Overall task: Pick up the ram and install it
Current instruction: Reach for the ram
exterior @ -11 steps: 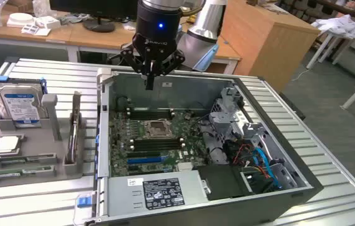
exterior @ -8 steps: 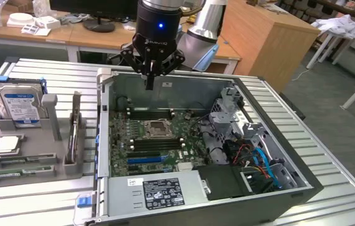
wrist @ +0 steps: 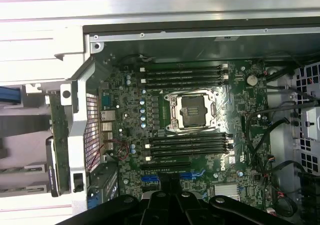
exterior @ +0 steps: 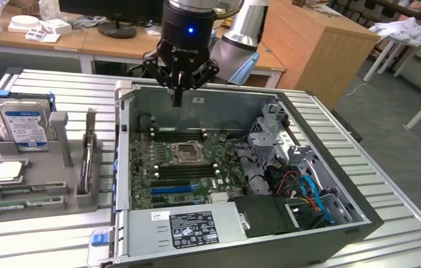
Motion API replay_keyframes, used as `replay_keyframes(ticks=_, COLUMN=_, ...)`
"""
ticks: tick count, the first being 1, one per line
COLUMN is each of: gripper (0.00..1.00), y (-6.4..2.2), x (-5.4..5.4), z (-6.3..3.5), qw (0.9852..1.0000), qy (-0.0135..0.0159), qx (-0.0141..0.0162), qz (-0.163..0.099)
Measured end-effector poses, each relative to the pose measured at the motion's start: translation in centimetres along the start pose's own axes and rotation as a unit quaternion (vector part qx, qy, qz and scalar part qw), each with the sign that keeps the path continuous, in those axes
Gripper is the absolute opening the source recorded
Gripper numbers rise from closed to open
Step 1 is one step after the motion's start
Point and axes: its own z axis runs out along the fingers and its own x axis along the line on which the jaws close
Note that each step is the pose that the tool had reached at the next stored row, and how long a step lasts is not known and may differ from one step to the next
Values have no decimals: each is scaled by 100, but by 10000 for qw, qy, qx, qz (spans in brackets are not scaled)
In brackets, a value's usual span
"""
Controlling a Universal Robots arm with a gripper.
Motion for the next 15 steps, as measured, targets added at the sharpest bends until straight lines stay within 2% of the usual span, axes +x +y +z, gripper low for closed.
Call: replay_keyframes(ticks=15, gripper=11, y=-13, x=177, z=-6, qw=10000, qy=1, qx=1, qz=-1)
